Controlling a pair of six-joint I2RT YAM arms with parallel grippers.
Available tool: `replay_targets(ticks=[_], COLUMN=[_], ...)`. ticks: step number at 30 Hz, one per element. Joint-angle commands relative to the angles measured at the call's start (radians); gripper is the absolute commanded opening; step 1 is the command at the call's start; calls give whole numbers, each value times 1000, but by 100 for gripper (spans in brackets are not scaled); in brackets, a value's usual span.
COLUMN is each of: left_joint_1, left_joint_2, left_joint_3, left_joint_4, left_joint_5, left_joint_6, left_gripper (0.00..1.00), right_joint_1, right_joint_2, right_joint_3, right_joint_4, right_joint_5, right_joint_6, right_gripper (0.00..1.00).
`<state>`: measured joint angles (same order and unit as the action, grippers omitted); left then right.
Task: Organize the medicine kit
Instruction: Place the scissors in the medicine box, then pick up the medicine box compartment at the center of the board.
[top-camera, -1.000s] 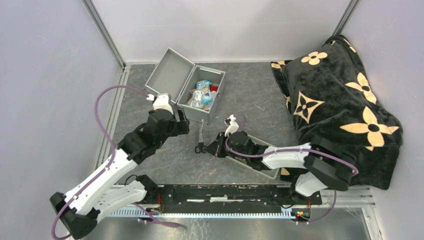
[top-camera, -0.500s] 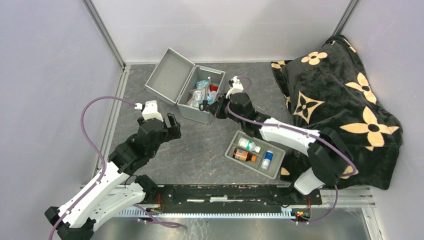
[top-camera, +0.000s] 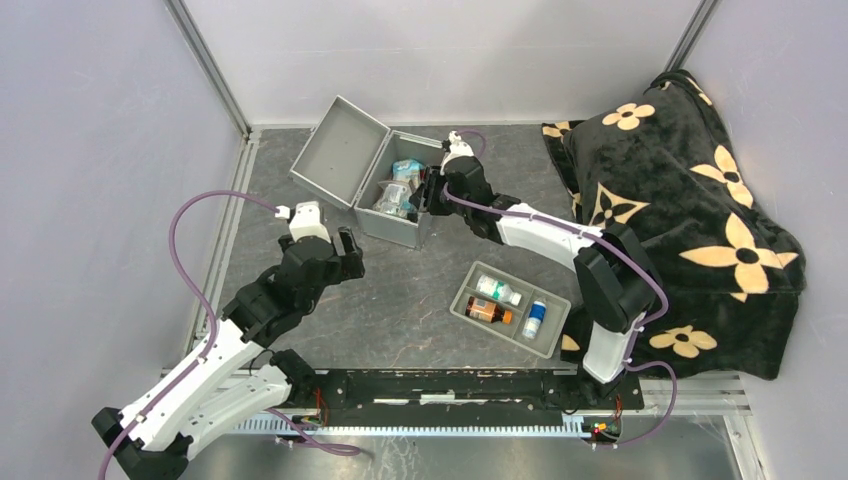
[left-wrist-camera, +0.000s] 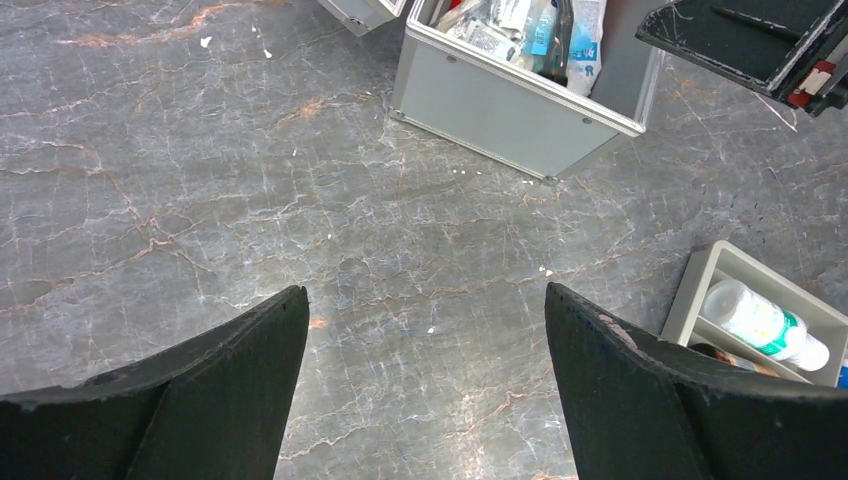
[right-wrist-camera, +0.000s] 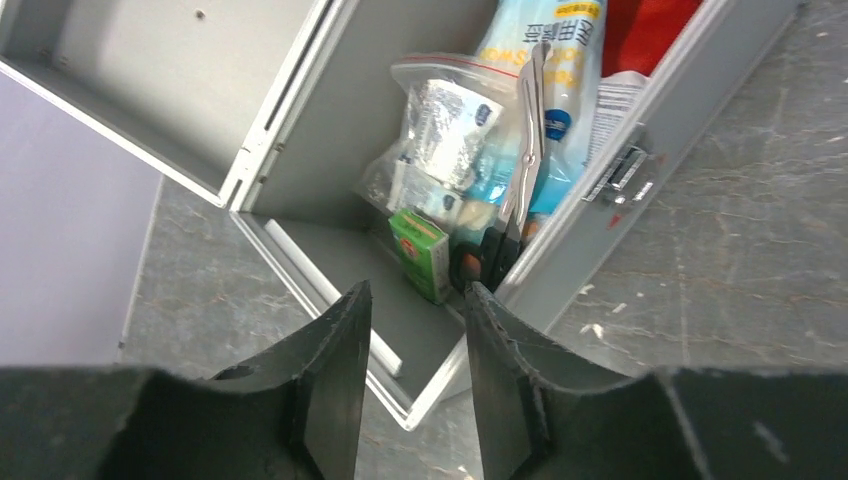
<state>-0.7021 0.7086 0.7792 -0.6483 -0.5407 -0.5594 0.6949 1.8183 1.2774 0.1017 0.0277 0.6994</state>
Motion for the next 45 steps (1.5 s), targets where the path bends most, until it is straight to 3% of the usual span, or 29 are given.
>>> replay_targets(ticks=[1,6,12,16,22,27,33,45], left_joint_1=[0,0,0,0,0,-1,-2,-2], left_joint_2=[9,14,28,35,40,42,46,61], left_joint_3=[3,4,7,8,8,7,5,6], left_joint_4=[41,41,42,42,46,47,49,49], left_joint_5=[-8,-4,4,10,23,30,36,38], left_joint_6=[23,24,31,33,36,37,38,39], left_gripper=[93,93,93,93,93,93,93,93], right_joint_1=[-22,-36,-43,-44,-47,-46,-47,-47], right_joint_2=[-83,-217,-420,-538,-596,-622,-587,-538], right_joint_3=[21,-35,-145,-219,-333,-438,-448,-453], right_joint_4=[-64,-192,-483,-698,-886,-870,-873,-907], right_joint_5=[27,70,108,148,61,16,-81,-116], right_joint_6=[-80,-272,-610,-743,-787,-777,-784,-767], right_gripper=[47,51,58,60,55,48,47,40])
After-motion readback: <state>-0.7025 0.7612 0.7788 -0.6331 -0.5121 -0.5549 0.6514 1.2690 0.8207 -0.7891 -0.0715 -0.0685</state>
